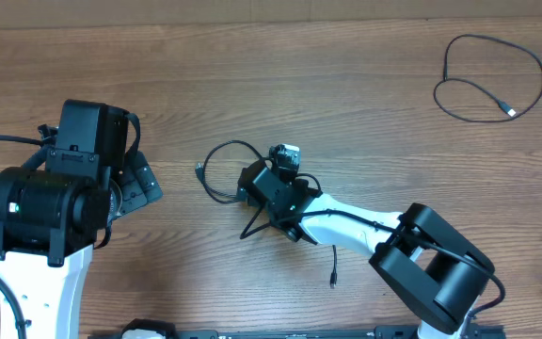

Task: Untangle cables
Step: 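Grasp the center black cable with the right gripper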

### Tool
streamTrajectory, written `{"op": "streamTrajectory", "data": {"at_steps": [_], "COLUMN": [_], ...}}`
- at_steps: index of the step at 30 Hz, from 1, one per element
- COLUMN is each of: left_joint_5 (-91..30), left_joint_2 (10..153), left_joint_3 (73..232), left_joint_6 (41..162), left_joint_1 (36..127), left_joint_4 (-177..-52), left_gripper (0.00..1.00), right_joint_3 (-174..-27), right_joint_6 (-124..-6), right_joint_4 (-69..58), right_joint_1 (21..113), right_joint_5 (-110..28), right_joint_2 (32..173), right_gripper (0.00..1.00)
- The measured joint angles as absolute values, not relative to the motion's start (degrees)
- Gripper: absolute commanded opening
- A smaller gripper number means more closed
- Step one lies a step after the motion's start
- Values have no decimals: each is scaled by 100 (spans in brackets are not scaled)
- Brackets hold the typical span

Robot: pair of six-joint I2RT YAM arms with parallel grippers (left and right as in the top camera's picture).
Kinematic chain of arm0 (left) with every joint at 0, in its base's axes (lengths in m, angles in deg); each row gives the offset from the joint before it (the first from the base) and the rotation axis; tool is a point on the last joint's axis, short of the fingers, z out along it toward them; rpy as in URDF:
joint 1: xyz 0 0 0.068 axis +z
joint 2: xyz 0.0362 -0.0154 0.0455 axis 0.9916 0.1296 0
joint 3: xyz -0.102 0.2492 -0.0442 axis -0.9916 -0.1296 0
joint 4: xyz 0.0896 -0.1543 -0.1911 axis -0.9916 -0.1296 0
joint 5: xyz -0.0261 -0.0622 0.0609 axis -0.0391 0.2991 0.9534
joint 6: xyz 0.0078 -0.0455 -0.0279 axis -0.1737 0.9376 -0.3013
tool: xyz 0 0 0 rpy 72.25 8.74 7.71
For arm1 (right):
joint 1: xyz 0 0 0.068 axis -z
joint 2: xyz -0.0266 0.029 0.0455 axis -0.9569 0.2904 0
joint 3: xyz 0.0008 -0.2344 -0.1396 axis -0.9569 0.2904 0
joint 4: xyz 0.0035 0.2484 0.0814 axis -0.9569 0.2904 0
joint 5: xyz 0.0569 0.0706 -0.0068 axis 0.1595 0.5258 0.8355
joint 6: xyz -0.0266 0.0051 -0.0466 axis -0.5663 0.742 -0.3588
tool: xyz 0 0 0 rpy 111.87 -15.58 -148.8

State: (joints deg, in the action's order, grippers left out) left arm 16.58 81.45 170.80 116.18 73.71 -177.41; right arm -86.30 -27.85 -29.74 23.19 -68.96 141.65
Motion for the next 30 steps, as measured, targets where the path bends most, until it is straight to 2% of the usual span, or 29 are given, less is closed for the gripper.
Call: {"op": "streamTrajectory", "data": {"at_steps": [3, 6, 9, 12, 18, 23, 30], "left_joint_5": [1658, 1658, 1658, 1658, 1658, 1658, 1658], "left_joint_2": [8145, 8145, 8145, 8145, 8145, 8145, 8145], "left_joint_3": [17080, 17080, 17080, 17080, 17080, 17080, 17080], "left_joint_6": [11618, 11618, 11618, 11618, 11618, 11618, 11618], "left_joint_1": [7371, 7371, 7371, 7371, 7371, 7371, 7371], "left_joint_4": [-17741, -17741, -17738, -17738, -17738, -17741, -17738], "left_gripper": [100, 100, 100, 99, 99, 99, 100], "right_joint_3": [-8652, -8682, -8724, -8752, -8765, -8921, -9117], "right_joint_6": [-2789, -2839, -2877, -2877, -3124, -3530, -3781], "right_joint_4": [-2943, -2941, -2948, -2821, -2639, -2178, -720], "right_joint_1": [2310, 2310, 2310, 2310, 2334, 2430, 3027], "right_joint_5": [-7049, -7215, -7381, -7484, -7604, -7541, -7453], "right_joint_2": [14210, 14296, 14409, 14468, 14490, 14488, 14237], "right_gripper": [99, 79, 50, 27, 4, 4, 4]}}
